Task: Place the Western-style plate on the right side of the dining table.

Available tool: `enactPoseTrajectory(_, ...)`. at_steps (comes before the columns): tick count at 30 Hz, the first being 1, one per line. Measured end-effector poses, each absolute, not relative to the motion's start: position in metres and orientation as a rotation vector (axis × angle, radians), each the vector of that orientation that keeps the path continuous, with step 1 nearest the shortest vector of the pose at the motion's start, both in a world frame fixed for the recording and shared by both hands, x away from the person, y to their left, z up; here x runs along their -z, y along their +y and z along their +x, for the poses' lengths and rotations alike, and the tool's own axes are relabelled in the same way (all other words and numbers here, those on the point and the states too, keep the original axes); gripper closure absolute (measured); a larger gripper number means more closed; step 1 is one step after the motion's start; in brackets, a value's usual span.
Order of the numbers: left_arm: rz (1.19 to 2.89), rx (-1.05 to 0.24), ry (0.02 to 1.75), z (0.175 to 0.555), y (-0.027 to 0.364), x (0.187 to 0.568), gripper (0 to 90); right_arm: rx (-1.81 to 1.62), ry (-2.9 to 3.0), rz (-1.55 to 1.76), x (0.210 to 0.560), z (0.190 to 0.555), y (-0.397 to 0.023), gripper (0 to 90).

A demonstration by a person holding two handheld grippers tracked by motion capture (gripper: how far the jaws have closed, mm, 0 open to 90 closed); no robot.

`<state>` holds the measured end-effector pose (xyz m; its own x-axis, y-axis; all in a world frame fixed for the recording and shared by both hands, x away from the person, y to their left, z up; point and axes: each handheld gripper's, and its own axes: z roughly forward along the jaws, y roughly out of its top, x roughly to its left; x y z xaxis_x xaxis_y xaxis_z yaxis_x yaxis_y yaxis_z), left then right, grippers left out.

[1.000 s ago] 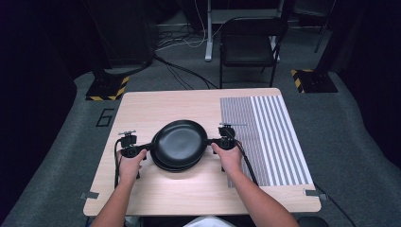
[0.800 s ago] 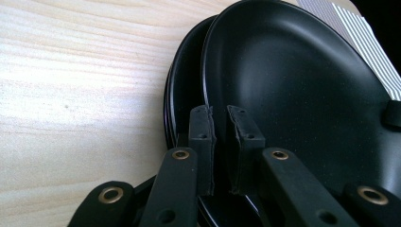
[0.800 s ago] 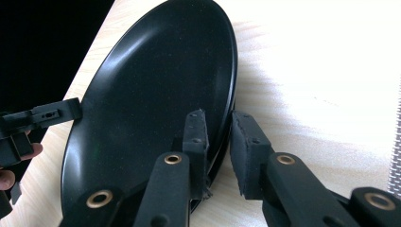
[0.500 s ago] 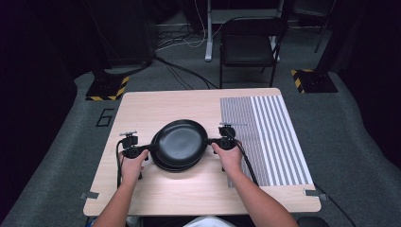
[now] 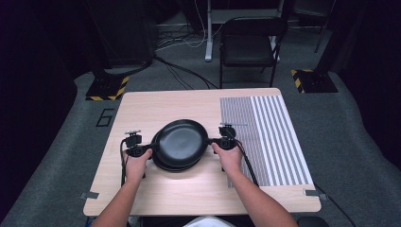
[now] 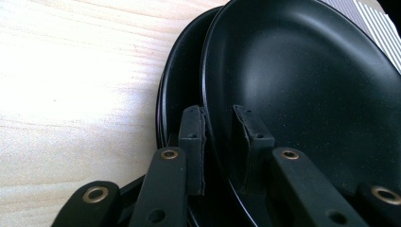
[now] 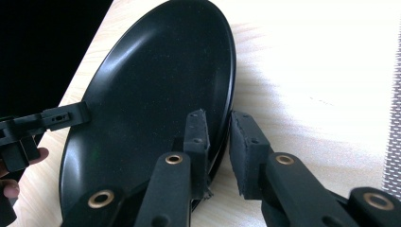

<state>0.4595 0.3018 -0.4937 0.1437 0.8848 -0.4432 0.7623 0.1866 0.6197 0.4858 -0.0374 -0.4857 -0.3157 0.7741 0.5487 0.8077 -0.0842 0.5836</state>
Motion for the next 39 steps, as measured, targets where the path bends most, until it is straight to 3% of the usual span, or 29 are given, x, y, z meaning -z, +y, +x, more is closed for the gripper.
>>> enactPoseTrajectory(12,1.472,-0.172,1.683,0.455,0.300,0.499,76.6,1.400,-2.108,-1.882,0.486,0.483,-0.031,78.0)
enactPoseTrajectory(39,1.491,-0.230,1.647,0.447,0.300,0.494,77.6,1.440,-2.080,-1.901,0.482,0.482,-0.029,81.4)
